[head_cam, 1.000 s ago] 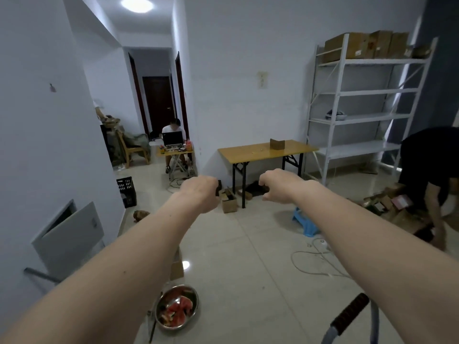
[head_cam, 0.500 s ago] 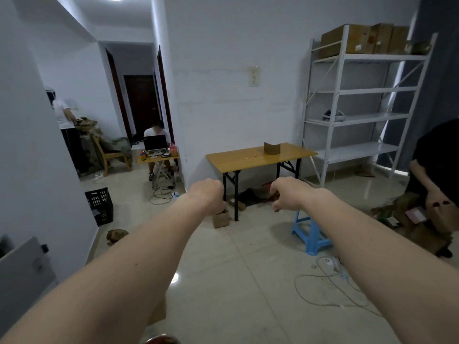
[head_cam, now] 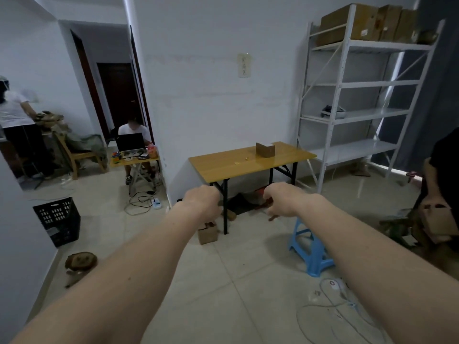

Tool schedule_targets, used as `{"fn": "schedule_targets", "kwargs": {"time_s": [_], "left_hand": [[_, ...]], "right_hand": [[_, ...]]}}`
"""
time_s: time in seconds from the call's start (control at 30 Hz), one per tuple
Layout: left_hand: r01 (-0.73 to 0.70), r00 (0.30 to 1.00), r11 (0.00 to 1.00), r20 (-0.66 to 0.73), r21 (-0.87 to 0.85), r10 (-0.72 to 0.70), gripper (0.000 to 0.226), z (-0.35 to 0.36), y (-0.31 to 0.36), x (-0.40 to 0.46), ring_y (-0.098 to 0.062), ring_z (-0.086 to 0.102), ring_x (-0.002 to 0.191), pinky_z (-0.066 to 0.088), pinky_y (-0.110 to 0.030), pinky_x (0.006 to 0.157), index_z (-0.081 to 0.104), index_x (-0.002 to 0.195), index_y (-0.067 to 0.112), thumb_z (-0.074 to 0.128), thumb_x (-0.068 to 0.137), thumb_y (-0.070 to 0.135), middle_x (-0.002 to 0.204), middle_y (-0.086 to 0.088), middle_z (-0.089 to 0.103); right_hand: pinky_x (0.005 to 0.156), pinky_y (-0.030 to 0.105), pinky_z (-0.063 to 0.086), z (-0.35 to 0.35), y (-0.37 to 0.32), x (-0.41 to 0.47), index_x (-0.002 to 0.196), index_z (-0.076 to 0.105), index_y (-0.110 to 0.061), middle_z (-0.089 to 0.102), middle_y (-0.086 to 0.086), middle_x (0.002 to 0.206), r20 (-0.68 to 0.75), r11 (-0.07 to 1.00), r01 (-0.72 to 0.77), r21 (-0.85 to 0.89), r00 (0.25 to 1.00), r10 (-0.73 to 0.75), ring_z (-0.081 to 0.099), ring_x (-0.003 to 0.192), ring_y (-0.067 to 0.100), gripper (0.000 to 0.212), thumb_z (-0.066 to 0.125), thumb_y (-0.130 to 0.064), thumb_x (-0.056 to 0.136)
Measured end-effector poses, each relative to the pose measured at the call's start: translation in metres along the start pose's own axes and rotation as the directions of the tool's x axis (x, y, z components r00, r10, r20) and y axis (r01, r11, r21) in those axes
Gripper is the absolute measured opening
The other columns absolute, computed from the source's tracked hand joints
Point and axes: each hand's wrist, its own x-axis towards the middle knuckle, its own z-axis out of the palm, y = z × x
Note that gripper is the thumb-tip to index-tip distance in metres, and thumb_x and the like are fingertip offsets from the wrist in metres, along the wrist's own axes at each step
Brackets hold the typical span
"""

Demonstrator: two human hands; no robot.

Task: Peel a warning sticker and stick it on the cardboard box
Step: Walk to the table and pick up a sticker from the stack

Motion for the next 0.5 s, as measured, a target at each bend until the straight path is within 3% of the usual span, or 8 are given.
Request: {"fn": "schedule_targets", "kwargs": {"time_s": [0.03,0.1,0.17,0.23,0.3,0.37,0.43,0.5], "left_hand": [[-0.002,1.0,1.0,0.002,-0.011,0.002,0.018,0.004,-0.006,0.022,-0.024,0.058,0.079,0.046,-0.032,0.06,0.06,0.087,0.014,0.052,0.089,0.029,0.084,-0.003,0.058],[0.007,1.0,0.999,0.001,-0.045,-0.007,0.023,0.012,-0.024,0.067,-0.025,0.062,0.091,0.053,-0.036,0.073,0.063,0.101,0.014,0.053,0.089,0.031,0.098,-0.005,0.064],[0.011,1.0,0.998,0.0,-0.063,-0.011,0.031,0.016,-0.047,0.113,-0.027,0.062,0.1,0.052,-0.038,0.082,0.061,0.113,0.013,0.053,0.089,0.031,0.111,-0.007,0.065],[0.008,1.0,0.998,0.01,-0.055,-0.007,0.032,0.015,-0.07,0.157,-0.028,0.062,0.103,0.051,-0.038,0.082,0.061,0.114,0.012,0.052,0.09,0.03,0.114,-0.008,0.065],[0.009,1.0,0.999,0.012,-0.05,-0.008,0.033,0.012,-0.09,0.204,-0.029,0.061,0.104,0.05,-0.037,0.08,0.061,0.115,0.01,0.051,0.091,0.03,0.111,-0.007,0.063],[0.006,1.0,0.999,0.011,-0.051,-0.006,0.032,0.013,-0.101,0.251,-0.028,0.062,0.101,0.049,-0.035,0.077,0.062,0.113,0.008,0.052,0.091,0.03,0.106,-0.008,0.063],[-0.015,0.999,0.998,0.031,-0.055,0.017,0.026,0.02,-0.101,0.291,-0.025,0.06,0.088,0.05,-0.034,0.075,0.063,0.102,0.009,0.052,0.091,0.03,0.098,-0.007,0.062],[-0.054,0.997,0.997,0.06,-0.056,0.058,0.026,0.031,-0.096,0.326,-0.024,0.061,0.086,0.053,-0.035,0.076,0.064,0.096,0.01,0.053,0.09,0.033,0.096,-0.006,0.064]], "right_hand": [[0.089,0.042,0.051,0.003,0.004,0.023,0.123,0.055,-0.013,0.06,0.008,0.121,0.009,1.0,-0.012,-0.001,1.0,0.012,0.058,0.106,0.028,0.045,0.067,-0.025,0.081],[0.086,0.042,0.052,0.006,0.008,0.072,0.117,0.057,-0.014,0.061,0.007,0.115,0.014,1.0,-0.027,0.001,1.0,0.027,0.059,0.1,0.028,0.042,0.069,-0.027,0.079],[0.079,0.035,0.05,0.003,0.008,0.122,0.096,0.057,-0.018,0.057,0.006,0.105,0.009,0.999,-0.034,-0.003,0.999,0.034,0.056,0.092,0.025,0.02,0.067,-0.026,0.08],[0.066,0.03,0.042,-0.003,0.007,0.168,0.077,0.047,-0.023,0.049,0.003,0.096,0.018,0.999,-0.033,0.001,0.999,0.033,0.048,0.082,0.022,0.019,0.065,-0.024,0.082],[0.067,0.03,0.044,-0.007,0.01,0.214,0.095,0.057,-0.018,0.051,0.002,0.1,0.023,0.999,-0.031,0.013,0.999,0.031,0.051,0.086,0.022,0.015,0.064,-0.025,0.084],[0.079,0.034,0.05,-0.004,0.018,0.255,0.117,0.056,-0.014,0.057,0.003,0.114,0.026,0.999,-0.026,0.032,0.999,0.025,0.056,0.098,0.024,0.036,0.064,-0.027,0.084],[0.083,0.034,0.05,0.0,0.027,0.289,0.121,0.055,-0.012,0.058,0.006,0.119,0.046,0.999,-0.029,0.029,0.999,0.028,0.057,0.104,0.025,0.04,0.064,-0.026,0.085],[0.074,0.028,0.046,0.004,0.037,0.319,0.116,0.056,-0.013,0.057,0.006,0.115,0.08,0.999,-0.04,0.03,0.996,0.038,0.056,0.101,0.024,0.034,0.063,-0.024,0.085]]}}
